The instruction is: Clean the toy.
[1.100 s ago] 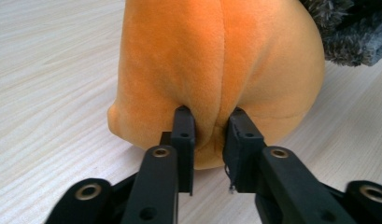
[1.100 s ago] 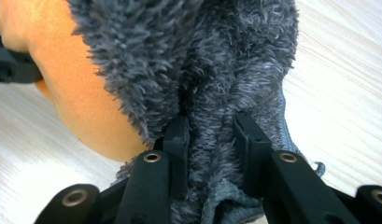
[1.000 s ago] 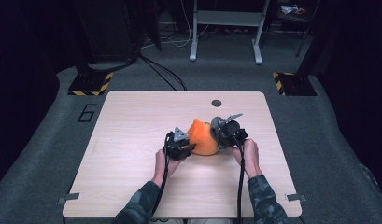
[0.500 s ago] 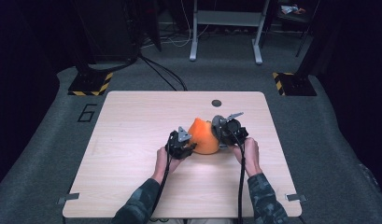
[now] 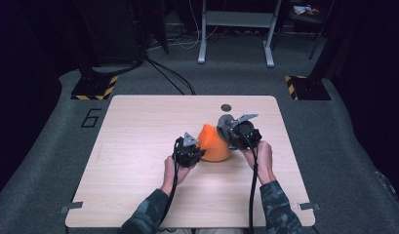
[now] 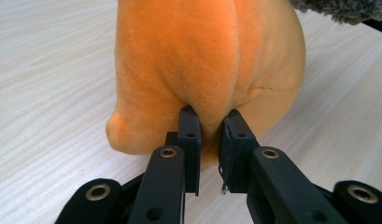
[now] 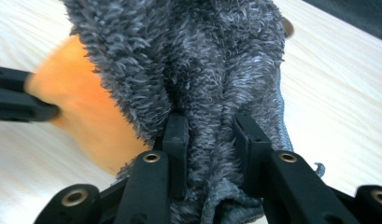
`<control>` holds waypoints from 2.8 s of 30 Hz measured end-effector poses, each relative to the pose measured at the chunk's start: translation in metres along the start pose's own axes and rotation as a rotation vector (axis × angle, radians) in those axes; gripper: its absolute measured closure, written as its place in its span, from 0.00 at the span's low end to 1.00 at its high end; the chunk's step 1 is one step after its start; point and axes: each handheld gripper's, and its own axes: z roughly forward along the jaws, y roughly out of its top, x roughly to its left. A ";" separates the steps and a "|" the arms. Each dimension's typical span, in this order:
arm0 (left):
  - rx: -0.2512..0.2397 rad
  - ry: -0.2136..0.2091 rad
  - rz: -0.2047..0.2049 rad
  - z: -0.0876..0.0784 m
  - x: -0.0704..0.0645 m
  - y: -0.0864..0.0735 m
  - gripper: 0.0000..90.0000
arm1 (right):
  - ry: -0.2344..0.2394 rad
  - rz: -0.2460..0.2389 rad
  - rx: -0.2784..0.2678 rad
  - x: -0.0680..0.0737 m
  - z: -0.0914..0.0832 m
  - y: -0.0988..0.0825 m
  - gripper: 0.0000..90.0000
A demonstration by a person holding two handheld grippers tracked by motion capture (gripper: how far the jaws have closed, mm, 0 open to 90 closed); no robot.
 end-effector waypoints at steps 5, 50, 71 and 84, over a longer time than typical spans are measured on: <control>0.001 -0.005 -0.014 -0.003 -0.003 0.001 0.89 | 0.017 -0.058 -0.011 0.015 -0.003 0.010 0.77; 0.010 0.029 -0.043 0.005 0.011 -0.011 0.87 | 0.026 0.091 0.162 -0.023 0.046 -0.046 0.76; 0.021 0.039 0.006 0.004 0.007 -0.008 0.86 | 0.031 -0.139 0.043 0.037 0.014 0.028 0.76; 0.008 0.037 -0.018 0.006 0.008 -0.009 0.87 | 0.040 -0.067 0.055 0.016 0.016 0.005 0.76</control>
